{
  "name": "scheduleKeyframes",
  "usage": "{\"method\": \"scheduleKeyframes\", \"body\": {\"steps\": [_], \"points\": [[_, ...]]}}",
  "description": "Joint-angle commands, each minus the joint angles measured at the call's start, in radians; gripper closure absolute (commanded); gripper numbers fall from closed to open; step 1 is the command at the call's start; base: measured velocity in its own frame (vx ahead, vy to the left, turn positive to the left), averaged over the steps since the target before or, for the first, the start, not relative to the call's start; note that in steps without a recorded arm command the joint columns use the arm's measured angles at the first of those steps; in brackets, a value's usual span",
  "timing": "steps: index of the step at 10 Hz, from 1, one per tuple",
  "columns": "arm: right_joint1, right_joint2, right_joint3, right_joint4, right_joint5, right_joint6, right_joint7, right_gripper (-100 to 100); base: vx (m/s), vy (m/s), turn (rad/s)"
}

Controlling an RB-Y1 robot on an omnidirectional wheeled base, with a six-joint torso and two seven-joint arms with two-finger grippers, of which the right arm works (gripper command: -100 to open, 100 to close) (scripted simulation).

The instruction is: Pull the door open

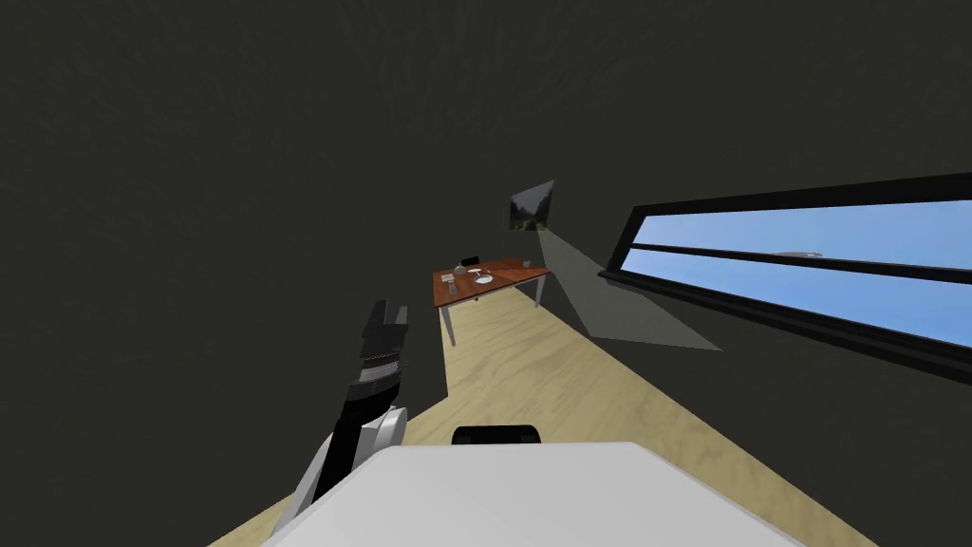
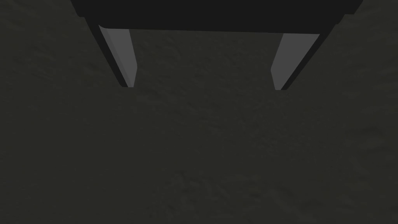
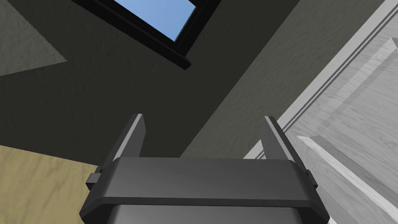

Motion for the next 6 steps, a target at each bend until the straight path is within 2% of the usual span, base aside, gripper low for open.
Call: {"method": "scheduleKeyframes", "body": {"steps": [1,3,6], "points": [[-0.01,0.002,-0.024,0.015,0.005,0.0,-0.022,-100,-0.014,-0.028,-0.363],[-0.023,0.002,-0.055,0.041,0.01,-0.003,-0.047,-100,-0.011,-0.021,-0.307],[-0.037,0.001,-0.087,0.069,0.015,-0.006,-0.074,-100,-0.012,-0.029,-0.235]]}}
